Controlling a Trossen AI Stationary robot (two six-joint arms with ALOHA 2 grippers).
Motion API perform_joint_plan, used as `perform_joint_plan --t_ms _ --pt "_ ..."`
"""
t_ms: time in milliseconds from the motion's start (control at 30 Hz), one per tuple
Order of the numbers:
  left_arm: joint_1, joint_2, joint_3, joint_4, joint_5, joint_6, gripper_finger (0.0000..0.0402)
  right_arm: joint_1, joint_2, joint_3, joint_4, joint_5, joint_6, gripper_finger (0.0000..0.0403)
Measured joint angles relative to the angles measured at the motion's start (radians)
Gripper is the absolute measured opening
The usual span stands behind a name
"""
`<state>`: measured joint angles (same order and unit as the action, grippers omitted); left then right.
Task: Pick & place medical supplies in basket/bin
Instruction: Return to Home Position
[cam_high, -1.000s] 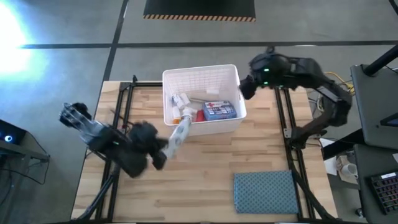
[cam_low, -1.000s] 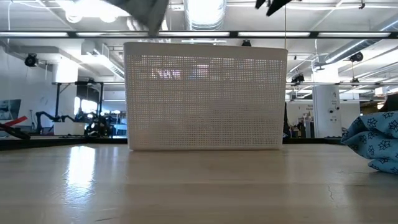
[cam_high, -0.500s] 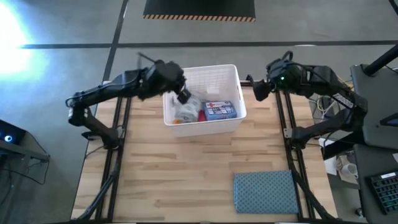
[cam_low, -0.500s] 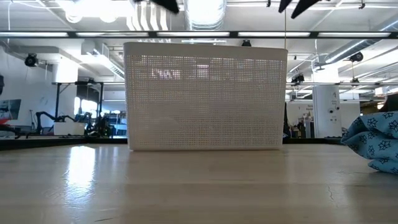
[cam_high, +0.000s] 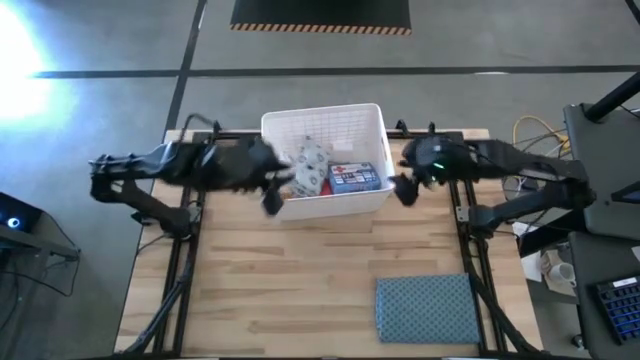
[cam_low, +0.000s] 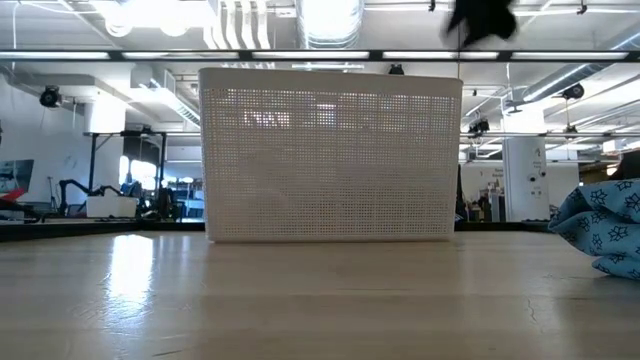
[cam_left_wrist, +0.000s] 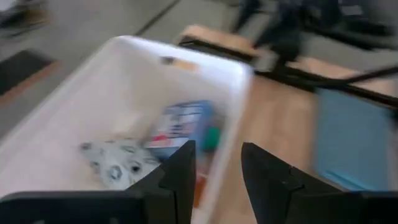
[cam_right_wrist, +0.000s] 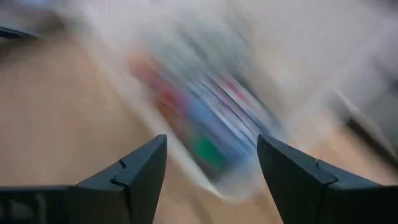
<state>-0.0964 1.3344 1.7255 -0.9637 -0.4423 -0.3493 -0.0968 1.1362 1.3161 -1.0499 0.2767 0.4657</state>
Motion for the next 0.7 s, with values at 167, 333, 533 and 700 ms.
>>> perform_joint_plan --t_ms 167,333,533,700 --pt "-0.135 -0.123 -0.165 0.156 0.007 -0.036 0.0102 0.076 -0.114 -0.002 0.25 0.192 -0.46 0.0221" --pt "-0.126 -0.287 -0.39 0.281 -0.062 -0.097 0.0093 0.101 -0.208 0.099 0.21 0.493 -0.361 0.0213" --pt "-0.142 -0.441 -0.59 0.513 -0.033 -0.378 0.0092 0.105 -0.352 0.136 0.019 0.172 -0.304 0.0215" --pt "-0.149 -0.523 -0.761 0.758 0.089 -0.093 0.0092 0.106 -0.518 0.012 -0.092 0.043 -0.165 0.0216"
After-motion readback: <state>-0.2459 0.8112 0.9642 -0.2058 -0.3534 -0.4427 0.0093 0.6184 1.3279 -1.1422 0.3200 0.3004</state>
